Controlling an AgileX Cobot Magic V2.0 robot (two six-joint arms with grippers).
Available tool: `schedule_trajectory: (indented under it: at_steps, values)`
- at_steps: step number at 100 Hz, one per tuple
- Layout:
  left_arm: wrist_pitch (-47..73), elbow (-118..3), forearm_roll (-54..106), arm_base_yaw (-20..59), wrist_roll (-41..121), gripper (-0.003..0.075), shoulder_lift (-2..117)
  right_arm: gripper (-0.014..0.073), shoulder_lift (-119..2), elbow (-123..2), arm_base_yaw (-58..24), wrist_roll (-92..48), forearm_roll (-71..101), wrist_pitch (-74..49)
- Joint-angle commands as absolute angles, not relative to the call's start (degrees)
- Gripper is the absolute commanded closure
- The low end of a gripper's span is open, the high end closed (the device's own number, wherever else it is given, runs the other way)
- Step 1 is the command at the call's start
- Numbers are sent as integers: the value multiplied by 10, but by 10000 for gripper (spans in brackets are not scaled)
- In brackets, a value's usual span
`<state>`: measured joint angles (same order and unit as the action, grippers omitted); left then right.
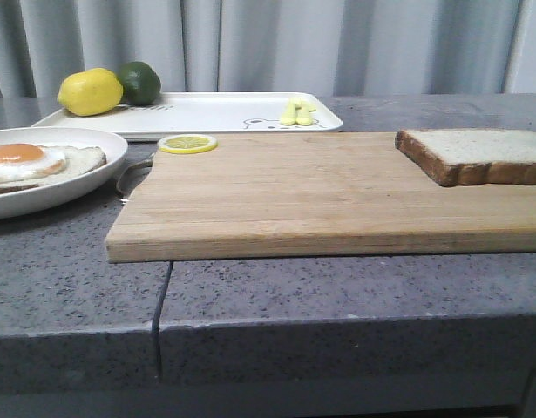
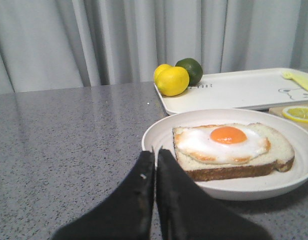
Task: Place bread and move sandwich to tray
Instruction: 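Move the right gripper down toward the bread slice on the cutting board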
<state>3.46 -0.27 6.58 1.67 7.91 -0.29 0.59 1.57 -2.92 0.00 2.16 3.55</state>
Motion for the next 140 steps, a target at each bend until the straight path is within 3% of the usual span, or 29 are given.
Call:
schedule_trajectory:
  at_steps: [1, 32, 54, 97, 106, 123, 131, 140]
  values:
    - [-15, -31, 94, 15, 74, 740, -20, 664, 18, 5, -27, 11, 49, 106]
    - [128, -211, 168, 15, 74, 740, 56, 664, -24, -156, -27, 19, 130, -97]
    - [269, -355, 290, 15, 74, 740, 183, 664, -94, -266, -27, 18, 130, -142]
    - [302, -439, 339, 15, 86, 739, 299, 657, -204, -334, -27, 16, 121, -295]
    - [327, -439, 335, 15, 93, 739, 308, 590, -206, -334, -27, 16, 121, -306]
    - [375, -439, 335, 15, 129, 713, 318, 256, -206, -334, -27, 22, 122, -307]
    - [380, -439, 335, 15, 130, 624, 318, 155, -206, -334, -27, 32, 132, -303]
    - [380, -439, 335, 15, 130, 472, 318, 151, -211, -334, -27, 68, 134, -290]
